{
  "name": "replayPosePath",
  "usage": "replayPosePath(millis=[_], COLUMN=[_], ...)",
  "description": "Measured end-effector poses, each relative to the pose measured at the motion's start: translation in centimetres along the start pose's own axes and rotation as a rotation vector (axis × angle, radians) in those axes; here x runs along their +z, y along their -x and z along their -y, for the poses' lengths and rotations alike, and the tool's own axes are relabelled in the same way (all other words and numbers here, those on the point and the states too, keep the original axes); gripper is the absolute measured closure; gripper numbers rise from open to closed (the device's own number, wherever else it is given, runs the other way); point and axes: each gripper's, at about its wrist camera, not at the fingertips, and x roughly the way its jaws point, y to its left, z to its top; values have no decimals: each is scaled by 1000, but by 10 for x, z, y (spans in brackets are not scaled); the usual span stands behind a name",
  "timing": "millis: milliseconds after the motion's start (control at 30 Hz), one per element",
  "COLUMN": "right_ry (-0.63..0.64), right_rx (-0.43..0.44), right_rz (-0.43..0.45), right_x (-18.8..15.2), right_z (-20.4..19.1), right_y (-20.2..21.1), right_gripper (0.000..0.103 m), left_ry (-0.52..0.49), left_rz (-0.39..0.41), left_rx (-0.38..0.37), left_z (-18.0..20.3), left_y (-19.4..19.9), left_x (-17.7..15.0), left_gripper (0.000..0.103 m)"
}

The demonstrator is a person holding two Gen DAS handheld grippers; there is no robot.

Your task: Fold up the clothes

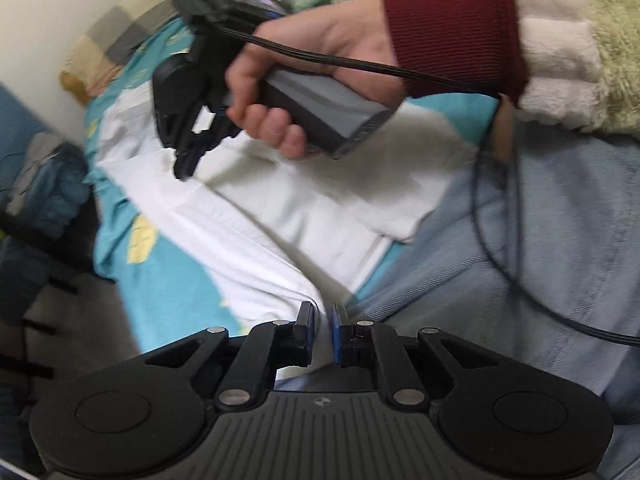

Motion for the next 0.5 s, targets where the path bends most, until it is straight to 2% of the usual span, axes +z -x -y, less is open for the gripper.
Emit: replayPosePath(millis=[100, 200, 267, 367, 433, 467, 500], right_ry=[37, 84, 119, 150, 116, 89, 61], right_rx=[-55, -96, -120, -148, -194, -226, -262], right_rz=[1, 33, 71, 134, 153, 155, 155], right_x=[-6, -12, -17, -28, -36, -41, -44], right_z=[2, 0, -2, 3, 16, 24, 33], right_y=[12, 39, 68, 119, 145, 154, 162], right_gripper=[95, 94, 94, 93, 91, 90, 83], left_ry=[76, 198, 279, 421, 565, 640, 724], left_rz=[-4, 5, 35, 81, 105, 115, 118], left_rx=[-83, -197, -244, -313, -349, -368, -386], left_z=[-3, -16, -25, -47, -72, -85, -99], left_y=[-11, -18, -14, -10, -13, -15, -19], left_x=[2, 0, -1, -5, -11, -15, -19], left_gripper=[91, 70, 64, 48, 28, 23, 20])
